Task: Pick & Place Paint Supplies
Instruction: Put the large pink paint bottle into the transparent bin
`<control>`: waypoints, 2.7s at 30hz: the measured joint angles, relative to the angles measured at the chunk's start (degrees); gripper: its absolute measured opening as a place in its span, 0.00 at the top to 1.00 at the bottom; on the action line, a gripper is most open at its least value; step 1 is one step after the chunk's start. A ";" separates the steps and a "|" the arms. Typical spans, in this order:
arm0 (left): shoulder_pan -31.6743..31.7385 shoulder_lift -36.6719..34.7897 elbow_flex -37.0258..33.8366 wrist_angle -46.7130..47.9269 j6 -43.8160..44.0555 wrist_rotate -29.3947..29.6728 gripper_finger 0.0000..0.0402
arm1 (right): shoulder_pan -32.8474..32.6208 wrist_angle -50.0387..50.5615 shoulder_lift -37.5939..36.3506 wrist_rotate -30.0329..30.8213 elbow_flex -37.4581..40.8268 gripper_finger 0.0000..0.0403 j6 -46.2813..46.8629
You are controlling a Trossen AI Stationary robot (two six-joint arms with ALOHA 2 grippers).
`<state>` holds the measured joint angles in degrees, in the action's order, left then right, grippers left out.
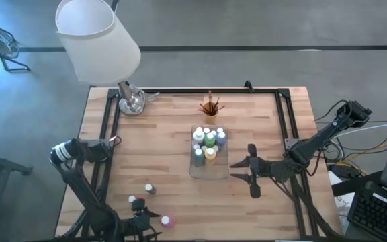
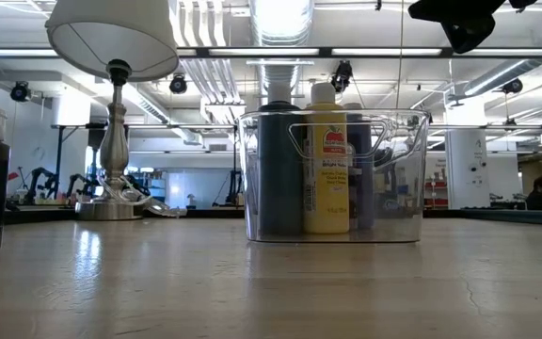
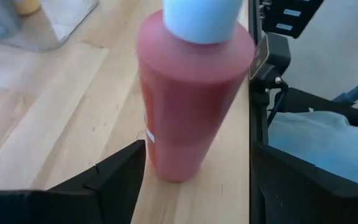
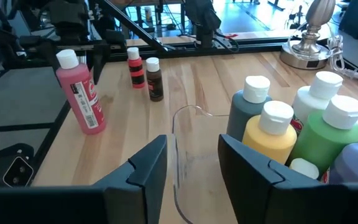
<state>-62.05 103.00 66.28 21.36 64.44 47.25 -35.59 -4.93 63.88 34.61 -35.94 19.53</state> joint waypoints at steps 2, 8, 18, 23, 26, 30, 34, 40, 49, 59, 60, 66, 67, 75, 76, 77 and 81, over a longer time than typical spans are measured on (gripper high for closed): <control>0.39 0.00 -0.02 0.20 1.31 -0.14 0.26 | 0.00 0.00 0.00 0.00 0.00 0.64 0.00; 2.29 0.00 -1.42 0.16 2.12 -2.28 0.17 | 0.00 0.00 0.00 0.00 0.00 0.60 0.00; 5.55 0.00 -4.42 -6.34 -4.44 -2.21 0.12 | -0.01 0.00 0.00 0.00 0.00 0.57 0.00; 6.74 0.00 -6.20 -12.32 -9.48 -2.39 0.12 | 0.00 0.00 0.00 0.00 0.00 0.60 0.00; 7.53 0.00 -7.68 -15.75 -11.97 -2.95 0.12 | -0.01 0.01 0.00 -0.01 0.00 0.62 0.00; 8.63 -0.02 -9.45 -18.32 -12.16 -4.85 0.12 | 0.00 0.01 0.00 0.00 0.00 0.65 -0.03; 9.41 -0.02 -10.95 -19.56 -12.54 -4.95 0.12 | -0.02 0.02 0.00 0.00 0.00 0.66 -0.20; 10.44 -0.01 -12.81 -24.52 -18.05 -4.74 0.12 | -0.01 0.04 0.00 0.00 0.00 0.67 -0.22; 11.69 -0.02 -12.79 -28.52 -24.98 -5.23 0.24 | -0.02 0.02 0.00 0.00 0.00 0.61 -0.22; 12.54 -0.02 -12.15 -30.32 -25.66 -7.68 0.51 | -0.02 -1.31 0.31 0.00 0.00 0.59 -0.02; 12.72 -0.02 -11.68 -30.40 -26.07 -7.72 0.52 | -0.01 -2.25 0.59 0.00 0.00 0.60 -0.21; 14.93 -0.02 -8.61 -30.54 -30.10 -8.08 0.51 | 0.02 -10.54 4.32 -3.21 0.00 0.64 -3.37; 15.49 -0.02 -8.11 -30.53 -30.80 -8.65 0.51 | 0.02 -12.14 5.19 -3.99 0.00 0.64 -3.82; 20.65 -0.02 -4.79 -30.35 -35.36 -14.42 0.51 | -0.02 -16.69 12.99 -6.77 -4.17 0.65 -5.19; 21.26 -0.02 -4.39 -30.27 -36.24 -15.40 0.51 | -0.02 -16.11 13.85 -6.82 -5.17 0.65 -5.23; 21.83 -0.02 -4.02 -30.29 -36.95 -16.42 0.51 | -0.02 -15.55 14.81 -7.29 -6.32 0.63 -5.44; 23.60 -0.02 -2.63 -30.23 -39.19 -19.28 0.51 | -0.04 -13.57 17.93 -8.27 -10.51 0.57 -6.71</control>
<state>-38.45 102.98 63.65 -8.87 25.25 27.97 -35.63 -18.50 81.81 26.34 -46.46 12.82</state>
